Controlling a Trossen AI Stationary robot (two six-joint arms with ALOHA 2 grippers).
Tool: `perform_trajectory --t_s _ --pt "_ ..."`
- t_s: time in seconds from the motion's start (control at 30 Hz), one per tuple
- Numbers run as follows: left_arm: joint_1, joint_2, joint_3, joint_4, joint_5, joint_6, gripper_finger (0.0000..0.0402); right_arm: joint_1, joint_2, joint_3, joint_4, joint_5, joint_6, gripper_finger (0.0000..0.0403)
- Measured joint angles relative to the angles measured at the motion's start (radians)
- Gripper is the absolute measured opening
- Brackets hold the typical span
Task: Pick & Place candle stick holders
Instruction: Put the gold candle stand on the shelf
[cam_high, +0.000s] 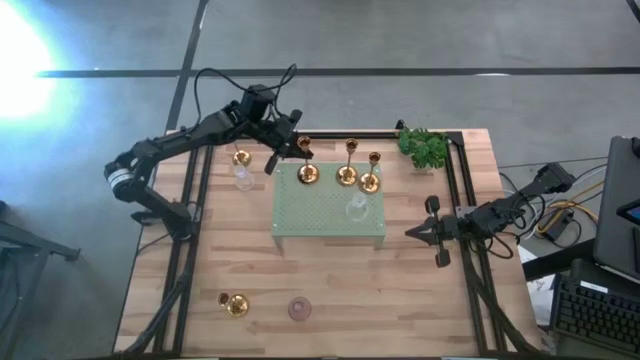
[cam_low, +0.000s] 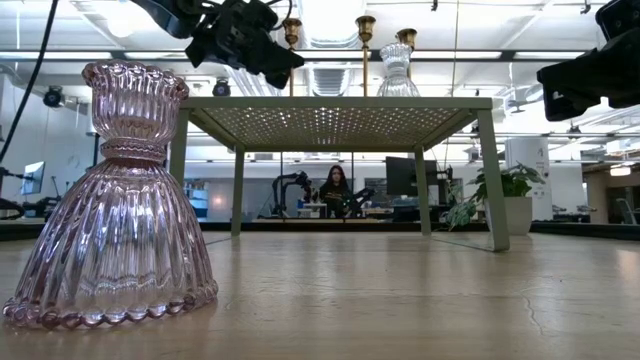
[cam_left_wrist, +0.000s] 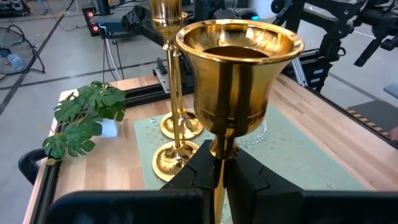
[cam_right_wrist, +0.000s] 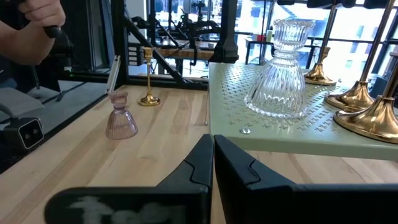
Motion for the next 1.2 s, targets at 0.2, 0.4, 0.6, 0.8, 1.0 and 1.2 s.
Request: perform_trajectory --t_s 0.2,0.4,0.6,0.8,1.0,1.2 --pt "0.000 0.000 0.000 -0.003 -0.028 -0.015 0.0050 0.000 0.000 0.000 0.000 0.000 0.000 0.0009" --pt "0.000 0.001 0.000 -0.002 -0.031 -0.025 0.0079 0.000 0.000 0.000 0.000 0.000 0.000 0.0009" --pt "0.000 0.001 0.000 -0.010 -0.088 -0.084 0.0083 0.000 0.000 0.000 0.000 0.000 0.000 0.0009" --pt "0.000 0.001 0.000 -0.010 -0.088 -0.100 0.0102 0.000 0.000 0.000 0.000 0.000 0.000 0.0008" --pt "0.000 0.001 0.000 -0.009 -0.088 -0.112 0.0155 0.000 0.000 0.000 0.000 0.000 0.000 0.0009" --pt "0.000 -0.001 0.000 -0.009 -0.088 -0.117 0.0209 0.000 0.000 0.000 0.000 0.000 0.000 0.0009"
